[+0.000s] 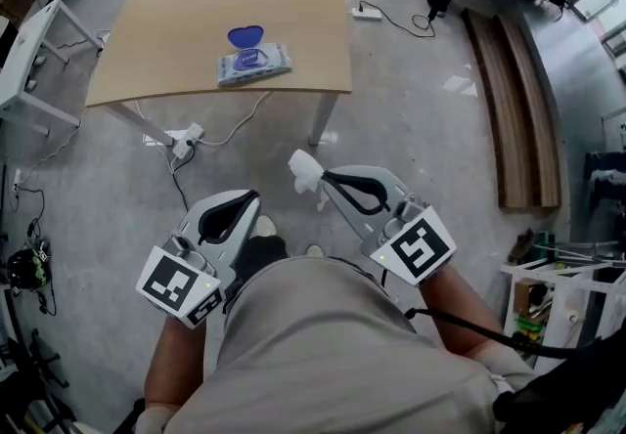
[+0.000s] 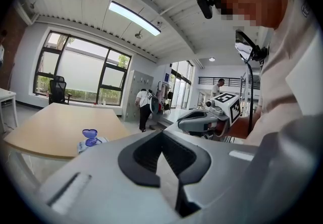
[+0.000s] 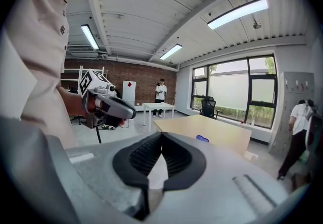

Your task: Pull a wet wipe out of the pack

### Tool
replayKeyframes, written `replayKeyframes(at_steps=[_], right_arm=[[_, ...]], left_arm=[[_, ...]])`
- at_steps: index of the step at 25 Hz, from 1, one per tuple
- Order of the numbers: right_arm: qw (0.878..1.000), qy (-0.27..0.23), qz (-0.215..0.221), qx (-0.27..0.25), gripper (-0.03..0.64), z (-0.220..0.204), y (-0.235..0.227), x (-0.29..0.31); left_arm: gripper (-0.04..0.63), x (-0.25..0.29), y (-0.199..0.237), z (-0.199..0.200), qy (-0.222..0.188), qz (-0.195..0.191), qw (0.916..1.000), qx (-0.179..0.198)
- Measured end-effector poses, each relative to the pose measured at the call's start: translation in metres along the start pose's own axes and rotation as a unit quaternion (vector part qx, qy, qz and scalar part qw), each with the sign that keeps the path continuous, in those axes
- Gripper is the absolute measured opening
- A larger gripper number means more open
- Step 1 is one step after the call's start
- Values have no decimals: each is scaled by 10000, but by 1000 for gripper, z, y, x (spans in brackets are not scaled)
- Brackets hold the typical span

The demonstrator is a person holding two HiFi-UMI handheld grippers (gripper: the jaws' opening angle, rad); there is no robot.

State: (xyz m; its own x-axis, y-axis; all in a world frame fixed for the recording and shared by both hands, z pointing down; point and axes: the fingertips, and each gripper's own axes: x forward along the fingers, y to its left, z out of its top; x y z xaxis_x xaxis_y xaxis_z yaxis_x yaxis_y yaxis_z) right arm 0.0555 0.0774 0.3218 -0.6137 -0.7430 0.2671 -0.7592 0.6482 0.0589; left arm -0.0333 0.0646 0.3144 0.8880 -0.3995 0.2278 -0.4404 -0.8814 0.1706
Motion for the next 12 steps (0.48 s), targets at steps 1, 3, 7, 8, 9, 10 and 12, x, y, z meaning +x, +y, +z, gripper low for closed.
replayKeyframes(at_steps=[1,3,7,8,9,10,12], right_arm=[[10000,-3,6,28,3,-4,3,-13],[10000,-13,32,77,3,-10,9,-34],[9997,-37,84,215,3,-22,22,-68],[9996,-53,89,262,3,-23,25,-75],[9995,-65,88,300,3,-23,27,-80],[9994,-74,80,330,4,-24,29,-85],[9993,-98,52,368,3,-24,34,-90]], left_arm=[[3,1,-14,-2,11,4,10000,-10],[3,1,-38,-7,54,28,10000,-58],[3,-5,-71,-17,211,110,9997,-110],[3,-7,-77,-18,255,114,9996,-101],[3,-8,-82,-19,295,103,9995,-80],[3,-9,-87,-18,327,82,9994,-50],[3,-11,-93,-16,365,29,9993,18]])
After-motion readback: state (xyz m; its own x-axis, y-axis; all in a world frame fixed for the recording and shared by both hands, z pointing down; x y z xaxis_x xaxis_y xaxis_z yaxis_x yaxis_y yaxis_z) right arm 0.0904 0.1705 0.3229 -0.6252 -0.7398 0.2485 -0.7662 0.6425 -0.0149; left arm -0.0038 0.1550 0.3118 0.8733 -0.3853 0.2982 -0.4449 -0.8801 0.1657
